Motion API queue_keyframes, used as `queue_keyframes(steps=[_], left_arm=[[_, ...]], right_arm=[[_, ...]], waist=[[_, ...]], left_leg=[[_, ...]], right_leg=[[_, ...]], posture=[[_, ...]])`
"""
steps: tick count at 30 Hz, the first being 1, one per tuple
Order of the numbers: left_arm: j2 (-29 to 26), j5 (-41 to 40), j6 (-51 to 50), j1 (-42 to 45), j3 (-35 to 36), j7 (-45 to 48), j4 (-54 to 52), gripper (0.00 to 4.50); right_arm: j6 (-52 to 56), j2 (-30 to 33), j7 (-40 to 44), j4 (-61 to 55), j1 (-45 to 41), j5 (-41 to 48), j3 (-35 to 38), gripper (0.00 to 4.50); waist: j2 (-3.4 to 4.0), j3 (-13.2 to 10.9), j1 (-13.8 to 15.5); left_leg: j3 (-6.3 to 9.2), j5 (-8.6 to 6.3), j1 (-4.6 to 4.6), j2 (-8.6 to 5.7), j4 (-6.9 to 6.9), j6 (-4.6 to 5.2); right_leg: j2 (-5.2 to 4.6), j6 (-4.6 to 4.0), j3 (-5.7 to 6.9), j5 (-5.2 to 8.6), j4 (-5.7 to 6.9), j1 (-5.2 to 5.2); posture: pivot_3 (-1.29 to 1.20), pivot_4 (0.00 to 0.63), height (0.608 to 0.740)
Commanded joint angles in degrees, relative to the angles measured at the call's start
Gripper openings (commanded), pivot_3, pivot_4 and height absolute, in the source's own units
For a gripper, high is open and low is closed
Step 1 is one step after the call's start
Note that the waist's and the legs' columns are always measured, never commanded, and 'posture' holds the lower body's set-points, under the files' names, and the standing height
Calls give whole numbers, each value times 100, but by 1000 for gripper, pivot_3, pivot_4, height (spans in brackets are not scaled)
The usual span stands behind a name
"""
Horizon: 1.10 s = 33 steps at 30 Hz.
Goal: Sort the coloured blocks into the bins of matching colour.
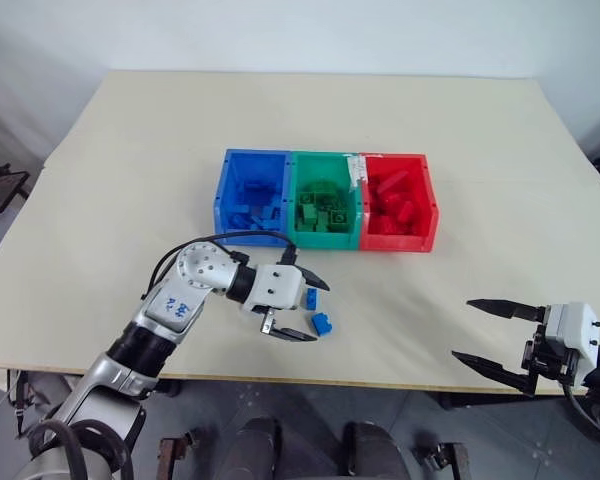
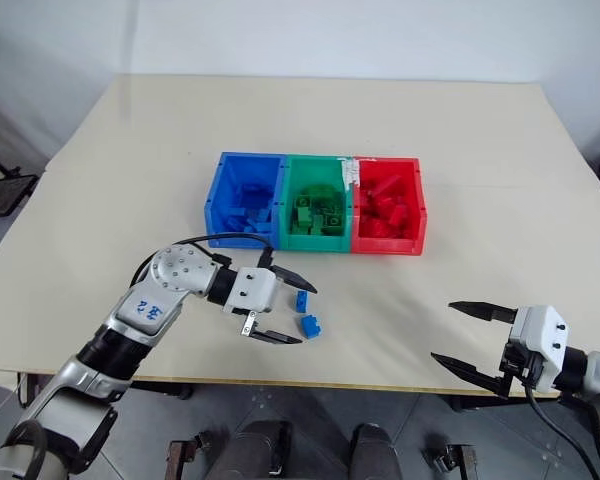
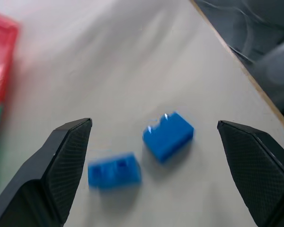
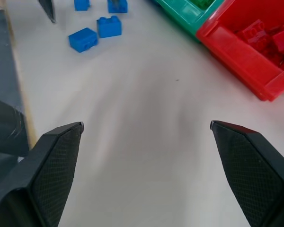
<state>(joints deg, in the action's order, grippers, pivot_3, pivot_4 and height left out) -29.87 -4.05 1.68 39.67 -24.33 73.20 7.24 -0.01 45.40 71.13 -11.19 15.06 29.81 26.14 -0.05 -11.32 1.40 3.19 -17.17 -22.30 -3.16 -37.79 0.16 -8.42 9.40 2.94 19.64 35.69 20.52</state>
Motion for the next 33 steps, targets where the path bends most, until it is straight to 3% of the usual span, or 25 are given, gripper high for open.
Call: queue_keyframes(steps=[1, 7, 10, 19, 23, 29, 33], left_arm=[[45, 111, 104, 200, -117, 247, 235, 4500], [241, 361, 218, 498, -392, 526, 609, 4500], [363, 315, 249, 496, -383, 551, 601, 3936], [365, 462, 307, 368, -373, 518, 554, 1089], [344, 445, 275, 310, -279, 400, 512, 36], [536, -163, 64, 60, 276, 51, 154, 36], [377, -446, 96, -240, 673, -26, -118, 36]], right_arm=[[72, -28, -131, -276, 164, 183, 255, 4485], [175, -122, -304, -684, 599, 297, 406, 4485], [197, -150, -376, -800, 689, 325, 419, 4500], [274, -81, -462, -928, 451, 384, 187, 4500], [353, -38, -456, -868, 178, 373, 50, 4500], [469, -56, -458, -733, -244, 369, -173, 4500], [538, -96, -458, -629, -453, 395, -280, 4500]], waist=[[0, 0, -32], [0, 0, 26], [0, 0, 37], [0, 0, 10], [0, 0, 10], [0, 0, 14], [0, 0, 5]], left_leg=[[2, 0, 2, 3, 2, 0], [17, 0, -1, 0, -6, 3], [33, 0, -6, -6, -16, 8], [35, 1, -5, -5, -17, 9], [35, 1, -1, -4, -22, 9], [39, 2, -3, -2, -29, 11], [42, 2, -4, 6, -27, 11]], right_leg=[[0, 0, -1, 0, 0, 2], [-1, 1, -1, 0, 5, 2], [-4, 6, -1, -3, 4, -3], [-5, 7, 0, -4, 8, -3], [-5, 7, -1, -4, 9, -7], [-10, 7, -2, -4, 16, -6], [-10, 7, 0, -4, 19, -4]], posture=[[0, 150, 740], [0, 150, 740], [0, 150, 740], [0, 150, 740], [0, 150, 740], [0, 150, 740], [0, 150, 740]])
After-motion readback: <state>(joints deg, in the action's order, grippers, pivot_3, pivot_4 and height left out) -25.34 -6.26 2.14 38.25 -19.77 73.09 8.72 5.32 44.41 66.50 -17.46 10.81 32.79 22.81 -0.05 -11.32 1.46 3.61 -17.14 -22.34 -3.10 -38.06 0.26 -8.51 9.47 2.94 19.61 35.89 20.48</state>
